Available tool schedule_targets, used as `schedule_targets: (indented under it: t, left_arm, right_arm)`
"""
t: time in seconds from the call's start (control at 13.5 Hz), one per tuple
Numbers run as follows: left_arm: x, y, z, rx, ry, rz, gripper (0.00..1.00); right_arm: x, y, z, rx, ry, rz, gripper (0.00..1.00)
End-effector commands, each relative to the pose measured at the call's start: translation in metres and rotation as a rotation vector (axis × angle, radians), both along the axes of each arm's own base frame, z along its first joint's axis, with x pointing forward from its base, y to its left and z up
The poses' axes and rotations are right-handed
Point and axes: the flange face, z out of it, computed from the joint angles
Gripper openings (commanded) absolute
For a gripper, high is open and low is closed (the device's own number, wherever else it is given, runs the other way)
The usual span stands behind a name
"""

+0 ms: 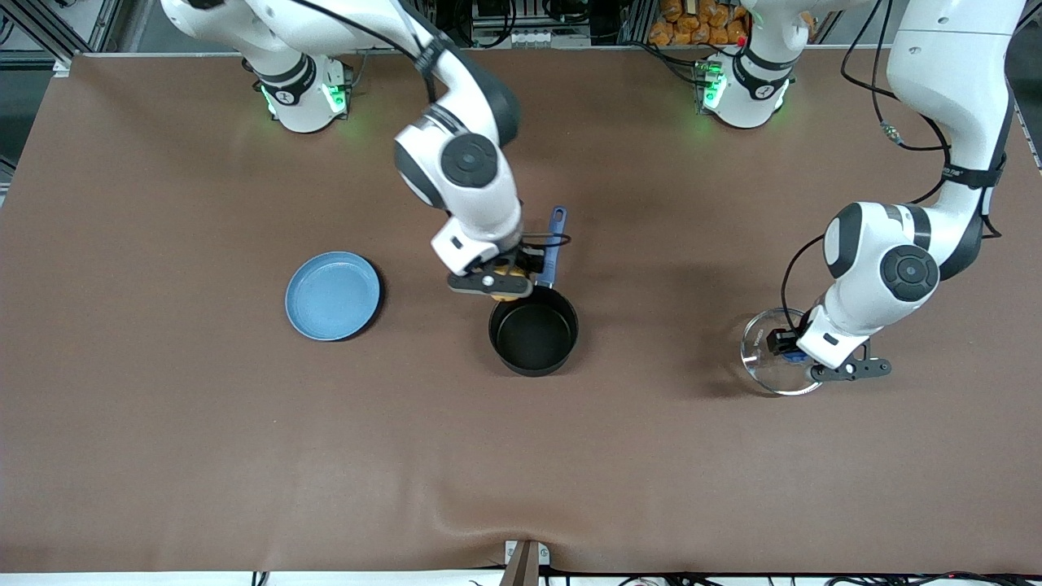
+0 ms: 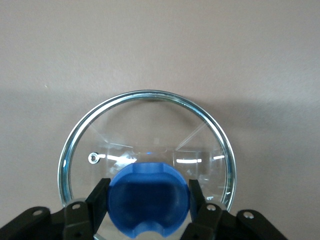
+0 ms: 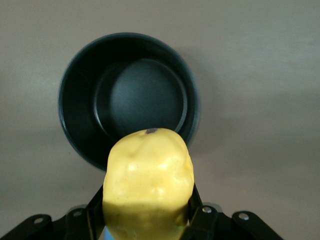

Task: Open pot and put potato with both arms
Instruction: 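Set the lid down beside the pot while the right gripper lowers the potato inside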

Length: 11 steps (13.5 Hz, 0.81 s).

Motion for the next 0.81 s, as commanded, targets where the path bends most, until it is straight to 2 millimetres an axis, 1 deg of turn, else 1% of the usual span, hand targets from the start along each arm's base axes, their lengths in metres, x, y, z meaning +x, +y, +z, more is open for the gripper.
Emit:
schedule_targets:
  t: [0.0, 0.15, 0.22, 0.3, 0.37, 0.44, 0.52, 0.59, 0.67, 0.74]
  left_arm:
    - [-0.001, -0.005, 0.000, -0.016, -0.022, -0.010, 0.09]
    - [0.000, -0.004, -0.008, -0.038, -0.018, 0.015, 0.20]
    - [0.000, -0.005, -0.012, -0.049, -0.012, 0.026, 0.49]
    - [0.001, -0.005, -0.011, -0.061, -0.012, 0.041, 0.96]
    - [0.001, -0.007, -0.010, -0.065, -0.013, 0.047, 1.00]
    - [0.002, -0.007, -0.008, -0.065, -0.016, 0.047, 1.00]
    - [0.003, -0.008, -0.002, -0.065, -0.027, 0.051, 1.00]
    - [0.005, -0.008, 0.009, -0.065, -0.042, 0.051, 1.00]
    - [0.006, -0.008, 0.029, -0.065, -0.067, 0.053, 1.00]
    - [0.006, -0.010, 0.052, -0.061, -0.087, 0.049, 1.00]
  right_arm:
    - [0.019, 0.016, -0.027, 0.016, -0.075, -0.006, 0.00]
    - [0.022, 0.014, -0.052, 0.005, -0.070, -0.008, 0.00]
    - [0.030, 0.009, -0.057, 0.009, -0.091, -0.012, 0.00]
    - [0.033, 0.008, -0.060, 0.019, -0.107, -0.015, 0.00]
    - [0.032, 0.011, -0.070, 0.024, -0.113, -0.011, 0.00]
    - [0.032, 0.013, -0.078, 0.025, -0.119, -0.011, 0.00]
    - [0.030, 0.016, -0.082, 0.033, -0.127, -0.007, 0.00]
    - [0.028, 0.018, -0.089, 0.034, -0.129, -0.006, 0.00]
    - [0.029, 0.017, -0.097, 0.029, -0.127, -0.008, 0.00]
    - [0.027, 0.018, -0.105, 0.029, -0.130, -0.004, 0.00]
